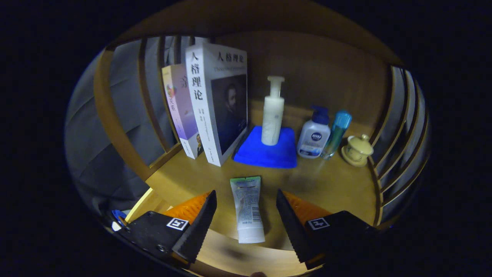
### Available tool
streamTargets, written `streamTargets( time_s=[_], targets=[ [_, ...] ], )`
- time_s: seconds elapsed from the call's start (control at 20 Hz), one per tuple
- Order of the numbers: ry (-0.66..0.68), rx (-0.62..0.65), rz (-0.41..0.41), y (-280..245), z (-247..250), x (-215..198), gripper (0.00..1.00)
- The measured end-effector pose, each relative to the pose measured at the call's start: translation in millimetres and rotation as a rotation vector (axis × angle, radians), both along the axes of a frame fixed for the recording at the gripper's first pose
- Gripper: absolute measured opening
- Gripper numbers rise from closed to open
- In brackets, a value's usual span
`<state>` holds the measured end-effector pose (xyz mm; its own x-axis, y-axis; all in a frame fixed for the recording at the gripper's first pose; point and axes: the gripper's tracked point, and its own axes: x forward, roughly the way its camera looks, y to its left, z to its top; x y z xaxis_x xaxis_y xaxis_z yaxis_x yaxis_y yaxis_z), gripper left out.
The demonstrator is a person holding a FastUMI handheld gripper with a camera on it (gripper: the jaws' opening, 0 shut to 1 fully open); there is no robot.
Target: Pull open the drawer, take out the items inside it, and place them on the countertop above the cabinet.
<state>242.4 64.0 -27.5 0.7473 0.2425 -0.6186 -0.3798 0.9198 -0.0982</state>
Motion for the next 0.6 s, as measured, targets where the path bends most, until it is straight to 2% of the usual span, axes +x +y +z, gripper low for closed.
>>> streamTargets(
  time_s=[0.05,0.35,0.6],
  targets=[
    [-0.032,-0.004,0.004,1.4,5.9,-7.6,0.97],
    [-0.161,0.094,-0.005,12.2,21.8,-64.6,0.98],
    [-0.262,0.153,-0.059,4.7,20.4,-102.6,0.98]
  ],
)
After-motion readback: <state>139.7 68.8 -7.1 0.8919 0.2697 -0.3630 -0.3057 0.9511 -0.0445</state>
